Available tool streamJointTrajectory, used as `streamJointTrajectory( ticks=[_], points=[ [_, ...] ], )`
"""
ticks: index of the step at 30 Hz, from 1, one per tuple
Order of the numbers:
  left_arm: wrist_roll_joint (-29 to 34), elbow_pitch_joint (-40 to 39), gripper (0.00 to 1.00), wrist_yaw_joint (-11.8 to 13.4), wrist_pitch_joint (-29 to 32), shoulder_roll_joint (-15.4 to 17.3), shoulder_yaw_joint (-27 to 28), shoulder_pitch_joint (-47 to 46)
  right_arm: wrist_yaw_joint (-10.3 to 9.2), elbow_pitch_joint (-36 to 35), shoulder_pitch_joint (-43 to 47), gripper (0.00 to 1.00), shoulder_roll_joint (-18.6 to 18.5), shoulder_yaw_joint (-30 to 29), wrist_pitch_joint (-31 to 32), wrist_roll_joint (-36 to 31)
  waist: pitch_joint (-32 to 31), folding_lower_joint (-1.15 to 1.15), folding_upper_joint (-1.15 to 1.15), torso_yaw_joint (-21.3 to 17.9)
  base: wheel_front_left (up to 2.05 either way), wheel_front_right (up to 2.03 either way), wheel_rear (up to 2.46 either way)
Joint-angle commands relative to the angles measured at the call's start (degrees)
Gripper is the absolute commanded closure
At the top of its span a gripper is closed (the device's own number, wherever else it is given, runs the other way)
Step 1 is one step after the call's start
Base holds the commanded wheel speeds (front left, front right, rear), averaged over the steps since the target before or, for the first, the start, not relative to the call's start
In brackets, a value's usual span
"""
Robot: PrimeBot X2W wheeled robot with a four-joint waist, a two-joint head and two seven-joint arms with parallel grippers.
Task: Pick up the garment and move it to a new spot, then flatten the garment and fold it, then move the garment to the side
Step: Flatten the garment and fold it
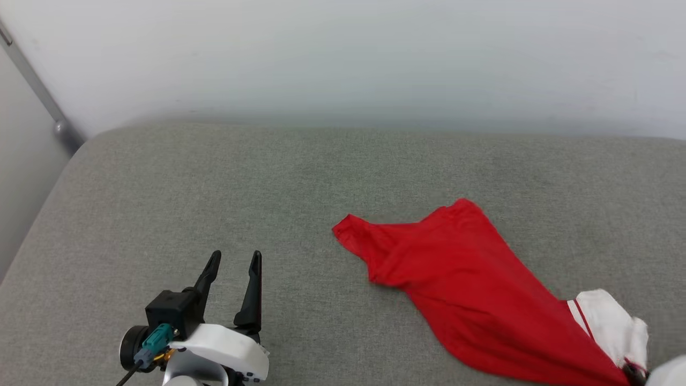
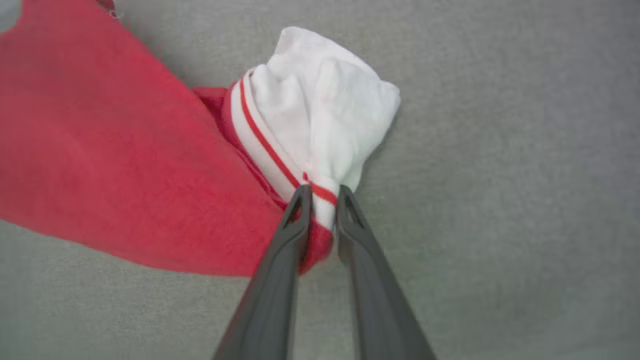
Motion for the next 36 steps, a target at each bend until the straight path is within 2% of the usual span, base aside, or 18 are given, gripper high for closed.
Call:
streamJointTrajectory(
  ticks=[1,2,6,8,9,10,16,19,28,36],
  points=[
    [-0.29,-0.44,0.0,0.38,0.27,0.39,0.03,0.76,-0.04,1.41,2.28,0.3,0.44,-2.04,-1.59,0.54,-0.79,0.0,0.0,-0.52,0.0,0.0,0.0],
    [-0.27,-0.67,0.0,0.48,0.55,0.44,-0.06,1.12,-0.03,2.62,3.48,0.0,0.58,-2.95,-2.86,0.77,-1.07,0.0,0.0,-0.62,0.0,0.0,0.0],
    [-0.5,-1.65,0.0,0.97,1.2,0.92,-0.12,2.02,-0.03,8.62,5.39,0.0,0.56,-4.07,-11.17,4.08,-1.54,0.0,0.0,-0.78,0.0,0.0,0.0],
    [-0.62,-1.79,0.0,1.05,1.57,1.16,-0.06,2.58,-0.03,9.77,4.89,0.0,0.53,-4.34,-16.88,4.58,-1.81,0.0,0.0,-0.8,0.0,0.0,0.0],
    [-0.62,-1.79,0.0,1.05,1.57,1.16,-0.06,2.58,-0.03,9.77,4.89,0.0,0.53,-4.34,-16.88,4.58,-1.81,0.0,0.0,-0.8,0.0,0.0,0.0],
    [-0.73,-1.95,0.0,1.08,1.62,1.21,-0.08,2.78,-0.03,9.88,4.47,0.0,0.53,-4.03,-19.58,4.24,-1.95,0.0,0.0,-0.79,0.0,0.0,0.0],
    [-1.0,-2.72,0.0,1.59,2.17,1.88,0.1,3.87,-0.03,6.79,2.51,0.0,0.57,-1.24,-32.08,-0.22,-2.6,0.0,0.0,-0.31,0.0,0.0,0.0],
    [-1.18,-2.96,0.0,1.83,2.42,2.23,0.11,4.2,-0.03,2.83,1.49,0.0,0.58,3.36,-36.8,-4.13,-2.88,0.0,0.0,0.18,0.0,0.0,0.0],
    [-1.35,-2.84,0.0,2.15,2.62,2.49,-0.16,4.85,-0.04,-5.23,2.46,0.0,0.38,14.57,-38.75,-7.65,-3.91,0.0,0.0,0.37,0.0,0.0,0.0],
    [-1.3,-2.89,0.0,2.4,3.58,2.95,-0.9,5.7,-0.04,-9.0,5.77,0.0,0.47,18.49,-38.65,-7.71,-4.76,0.0,0.0,-0.29,0.0,0.0,0.0]
  ],
)
